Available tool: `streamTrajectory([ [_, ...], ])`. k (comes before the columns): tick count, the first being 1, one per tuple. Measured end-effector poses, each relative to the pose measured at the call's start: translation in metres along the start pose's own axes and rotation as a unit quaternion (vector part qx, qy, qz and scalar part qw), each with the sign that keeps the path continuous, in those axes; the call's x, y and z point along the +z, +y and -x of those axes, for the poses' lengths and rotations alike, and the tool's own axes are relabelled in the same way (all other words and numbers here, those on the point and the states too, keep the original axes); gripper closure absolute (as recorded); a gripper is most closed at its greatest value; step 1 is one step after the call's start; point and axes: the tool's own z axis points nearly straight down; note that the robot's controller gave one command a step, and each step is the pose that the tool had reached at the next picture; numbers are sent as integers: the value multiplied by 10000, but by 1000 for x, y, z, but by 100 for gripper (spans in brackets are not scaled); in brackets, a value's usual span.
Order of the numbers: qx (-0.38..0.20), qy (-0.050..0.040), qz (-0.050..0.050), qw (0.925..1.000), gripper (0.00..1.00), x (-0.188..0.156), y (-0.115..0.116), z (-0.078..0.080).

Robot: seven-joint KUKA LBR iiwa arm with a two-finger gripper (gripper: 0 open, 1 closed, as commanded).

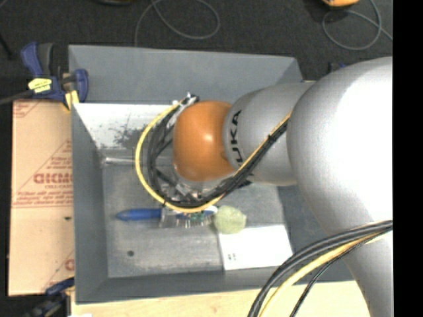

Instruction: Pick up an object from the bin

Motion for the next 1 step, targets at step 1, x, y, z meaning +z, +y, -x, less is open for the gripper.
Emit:
streamTrajectory([
  [1,6,0,1,10000,100,-12,0,0],
])
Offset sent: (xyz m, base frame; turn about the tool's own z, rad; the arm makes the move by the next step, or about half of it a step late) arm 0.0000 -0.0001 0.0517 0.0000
